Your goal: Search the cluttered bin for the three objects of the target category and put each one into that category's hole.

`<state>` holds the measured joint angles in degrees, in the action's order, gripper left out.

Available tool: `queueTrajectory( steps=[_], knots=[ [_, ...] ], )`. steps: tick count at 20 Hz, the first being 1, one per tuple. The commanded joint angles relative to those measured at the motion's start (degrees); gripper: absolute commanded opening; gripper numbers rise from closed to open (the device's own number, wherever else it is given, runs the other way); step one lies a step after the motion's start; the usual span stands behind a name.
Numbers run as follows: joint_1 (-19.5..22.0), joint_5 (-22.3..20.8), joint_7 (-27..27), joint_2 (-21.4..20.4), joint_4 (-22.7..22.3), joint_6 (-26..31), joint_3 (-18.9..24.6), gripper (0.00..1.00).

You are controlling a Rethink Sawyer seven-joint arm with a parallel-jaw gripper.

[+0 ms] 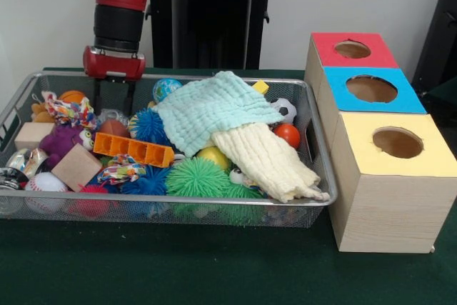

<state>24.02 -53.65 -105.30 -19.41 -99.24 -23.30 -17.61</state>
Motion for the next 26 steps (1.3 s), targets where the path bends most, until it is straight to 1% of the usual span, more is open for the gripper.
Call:
queueTrajectory(
  steps=[1, 15, 18, 19, 26],
  knots=[
    [-0.5, 3.3, -3.2, 7.5, 7.5, -1.7, 4.7, 1.0],
    [-1.1, 3.1, -4.0, 6.6, 6.8, -1.7, 4.2, 1.0],
    [-0.6, 3.0, -4.6, 6.3, 6.6, -1.7, 4.6, 1.0],
    [-0.5, 3.1, -4.6, 6.4, 6.5, -1.9, 4.6, 0.0],
    [-0.9, 2.5, -4.6, 5.9, 6.3, -1.3, 4.7, 0.0]
  ],
)
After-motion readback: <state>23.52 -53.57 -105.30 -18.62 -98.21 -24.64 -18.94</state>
